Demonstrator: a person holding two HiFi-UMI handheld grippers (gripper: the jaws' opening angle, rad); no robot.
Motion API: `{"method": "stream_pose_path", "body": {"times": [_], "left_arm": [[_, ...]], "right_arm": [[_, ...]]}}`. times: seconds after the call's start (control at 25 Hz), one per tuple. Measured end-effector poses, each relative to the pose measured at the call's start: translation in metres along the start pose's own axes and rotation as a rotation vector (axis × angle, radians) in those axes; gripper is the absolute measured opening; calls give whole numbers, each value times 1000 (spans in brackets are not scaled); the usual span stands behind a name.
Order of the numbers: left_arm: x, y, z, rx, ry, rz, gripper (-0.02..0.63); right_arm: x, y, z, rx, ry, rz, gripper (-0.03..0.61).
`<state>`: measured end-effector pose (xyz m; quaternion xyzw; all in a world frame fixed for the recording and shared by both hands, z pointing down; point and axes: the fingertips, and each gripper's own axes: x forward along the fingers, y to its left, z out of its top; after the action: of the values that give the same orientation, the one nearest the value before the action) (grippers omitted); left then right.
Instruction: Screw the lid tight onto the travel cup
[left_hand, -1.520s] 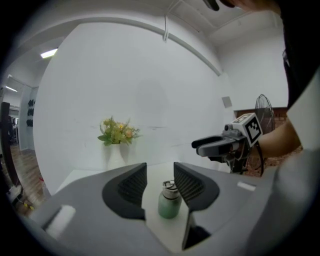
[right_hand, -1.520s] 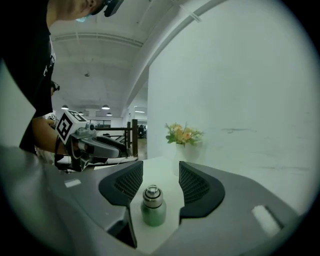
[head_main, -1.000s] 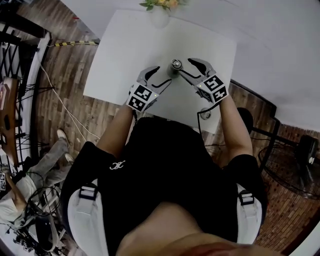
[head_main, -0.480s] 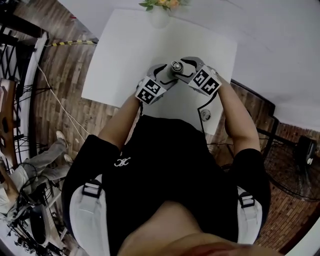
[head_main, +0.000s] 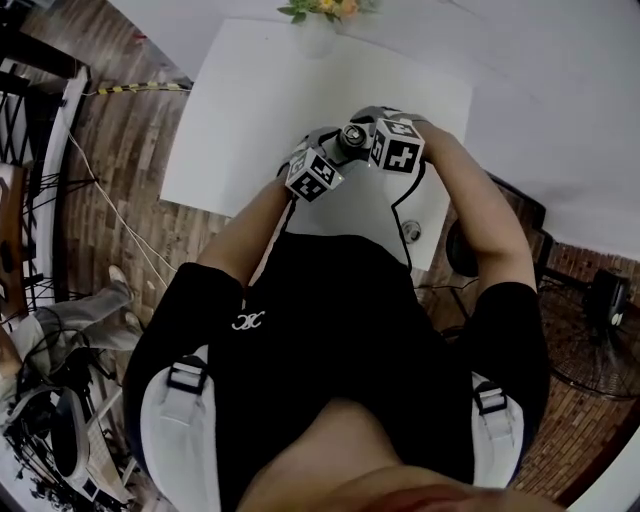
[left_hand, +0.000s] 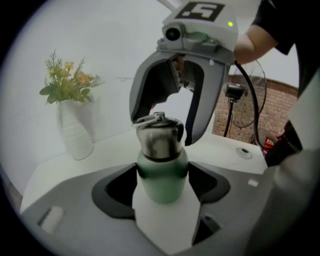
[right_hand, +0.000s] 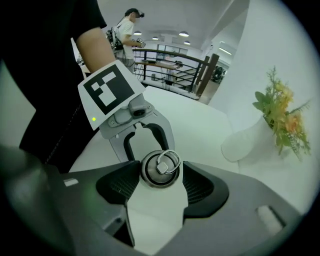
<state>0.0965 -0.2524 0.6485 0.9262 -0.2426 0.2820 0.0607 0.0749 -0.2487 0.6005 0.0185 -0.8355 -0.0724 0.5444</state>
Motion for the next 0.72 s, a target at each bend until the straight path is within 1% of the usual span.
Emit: {"method": "stream_pose_path", "body": {"times": [0.04, 0.12, 0.2, 0.36, 0.44, 0.52, 0.6, 0.68, 0.72], "left_arm": [[2, 1, -1, 11, 0, 10, 371], [3, 2, 0, 22, -21, 5, 370], [3, 4, 0, 44, -37, -19, 368], [3, 3, -3, 97, -31, -76, 367], [3, 2, -3, 116, -31, -97, 367], [2, 3, -4, 132, -30, -104, 365], [1, 2, -4, 138, -31, -107, 365], [1, 1, -4, 139, -36, -108, 365], [0, 0, -3, 137, -37, -108, 365]], "right_arm": [[1, 1, -1, -33, 32, 17, 244], [3, 2, -4, -102, 93, 41, 244], [4, 1, -3, -159, 143, 66, 244], [7, 6, -9, -248, 247, 136, 244], [7, 6, -10, -285, 273, 155, 247], [8, 5, -9, -316, 274, 165, 265], [7, 6, -8, -328, 257, 175, 265], [5, 6, -5, -301, 206, 168, 265], [5, 5, -2, -271, 166, 154, 265]]}}
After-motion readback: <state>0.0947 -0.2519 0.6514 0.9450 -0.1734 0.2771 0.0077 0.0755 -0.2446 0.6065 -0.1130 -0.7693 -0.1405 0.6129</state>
